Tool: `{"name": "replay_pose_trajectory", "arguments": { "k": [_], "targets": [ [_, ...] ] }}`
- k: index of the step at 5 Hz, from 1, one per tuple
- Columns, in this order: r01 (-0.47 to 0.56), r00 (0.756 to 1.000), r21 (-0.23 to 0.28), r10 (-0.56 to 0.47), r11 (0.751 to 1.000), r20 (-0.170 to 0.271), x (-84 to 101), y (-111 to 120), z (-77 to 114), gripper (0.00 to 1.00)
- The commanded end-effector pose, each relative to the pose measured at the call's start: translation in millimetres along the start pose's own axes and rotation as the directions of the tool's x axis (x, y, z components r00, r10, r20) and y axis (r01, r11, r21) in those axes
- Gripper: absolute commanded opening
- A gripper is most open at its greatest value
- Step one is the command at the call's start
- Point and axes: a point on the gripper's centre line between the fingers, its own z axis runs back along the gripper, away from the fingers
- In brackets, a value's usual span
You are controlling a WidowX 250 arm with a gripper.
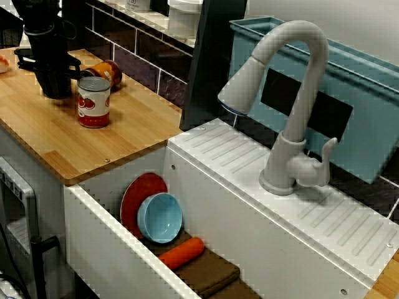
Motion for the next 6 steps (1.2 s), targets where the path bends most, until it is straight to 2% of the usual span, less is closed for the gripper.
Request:
{"name": "replay_pose_trajectory", "arguments": {
  "k": [1,3,4,6],
  "targets": [
    [0.016,0.993,0.022,-0.018,1.000,0.115,20.0,20.0,10.0,0.00],
    [-0.009,0.990,0.012,0.007,1.000,0.143,26.3,27.0,8.7,0.00],
    [-0.032,0.988,0.009,0.030,0.999,0.151,35.8,29.0,7.2,0.00],
    [-0.074,0.989,-0.006,0.074,0.997,0.127,49.3,26.4,7.7,0.00]
  ]
}}
